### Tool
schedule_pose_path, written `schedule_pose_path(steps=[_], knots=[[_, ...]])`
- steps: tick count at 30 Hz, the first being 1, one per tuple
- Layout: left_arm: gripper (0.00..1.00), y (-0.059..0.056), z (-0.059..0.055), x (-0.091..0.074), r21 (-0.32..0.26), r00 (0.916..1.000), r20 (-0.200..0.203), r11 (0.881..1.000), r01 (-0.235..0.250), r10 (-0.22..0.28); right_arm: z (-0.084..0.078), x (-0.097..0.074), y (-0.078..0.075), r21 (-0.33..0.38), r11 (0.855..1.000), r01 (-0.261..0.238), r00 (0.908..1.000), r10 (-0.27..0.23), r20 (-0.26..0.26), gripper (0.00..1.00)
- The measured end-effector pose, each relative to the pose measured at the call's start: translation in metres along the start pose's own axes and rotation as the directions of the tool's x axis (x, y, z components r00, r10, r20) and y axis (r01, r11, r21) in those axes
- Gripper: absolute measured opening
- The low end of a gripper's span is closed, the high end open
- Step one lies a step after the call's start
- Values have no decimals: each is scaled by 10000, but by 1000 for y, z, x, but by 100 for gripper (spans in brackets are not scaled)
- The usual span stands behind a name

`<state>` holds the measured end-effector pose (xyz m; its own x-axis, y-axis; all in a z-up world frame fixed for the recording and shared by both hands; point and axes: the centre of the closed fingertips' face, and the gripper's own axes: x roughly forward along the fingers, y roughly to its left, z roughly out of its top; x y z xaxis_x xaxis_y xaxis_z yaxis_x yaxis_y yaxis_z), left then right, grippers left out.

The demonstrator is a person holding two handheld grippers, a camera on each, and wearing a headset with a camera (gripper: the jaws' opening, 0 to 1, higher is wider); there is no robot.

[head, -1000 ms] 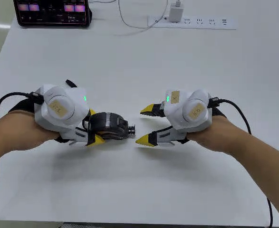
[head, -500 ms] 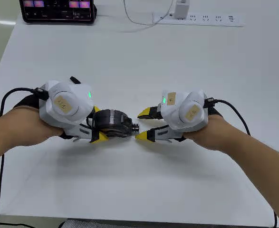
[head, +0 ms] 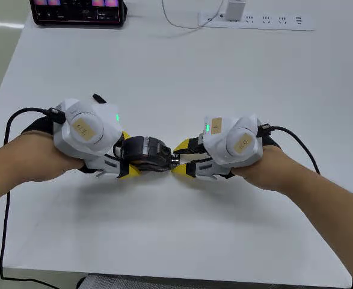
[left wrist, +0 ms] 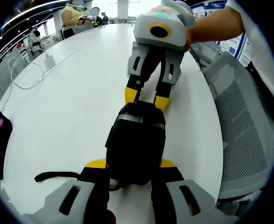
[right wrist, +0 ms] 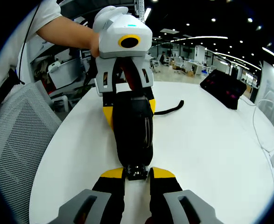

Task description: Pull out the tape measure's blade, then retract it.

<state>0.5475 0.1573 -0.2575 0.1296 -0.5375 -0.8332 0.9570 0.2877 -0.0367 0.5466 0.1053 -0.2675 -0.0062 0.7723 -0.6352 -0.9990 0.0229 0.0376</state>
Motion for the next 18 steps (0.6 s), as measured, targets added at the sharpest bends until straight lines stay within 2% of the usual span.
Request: schedule_pose_path(steps=[6, 18], knots=[[29, 0, 0, 0, 26, 10000, -4, 10000, -7, 7, 1, 0, 2, -133, 9998, -114, 9999, 114, 24, 14], [29, 0, 0, 0, 86, 10000, -6, 10000, -9, 9, 0, 1, 0, -225, 9997, 17, 10000, -18, -24, 11]])
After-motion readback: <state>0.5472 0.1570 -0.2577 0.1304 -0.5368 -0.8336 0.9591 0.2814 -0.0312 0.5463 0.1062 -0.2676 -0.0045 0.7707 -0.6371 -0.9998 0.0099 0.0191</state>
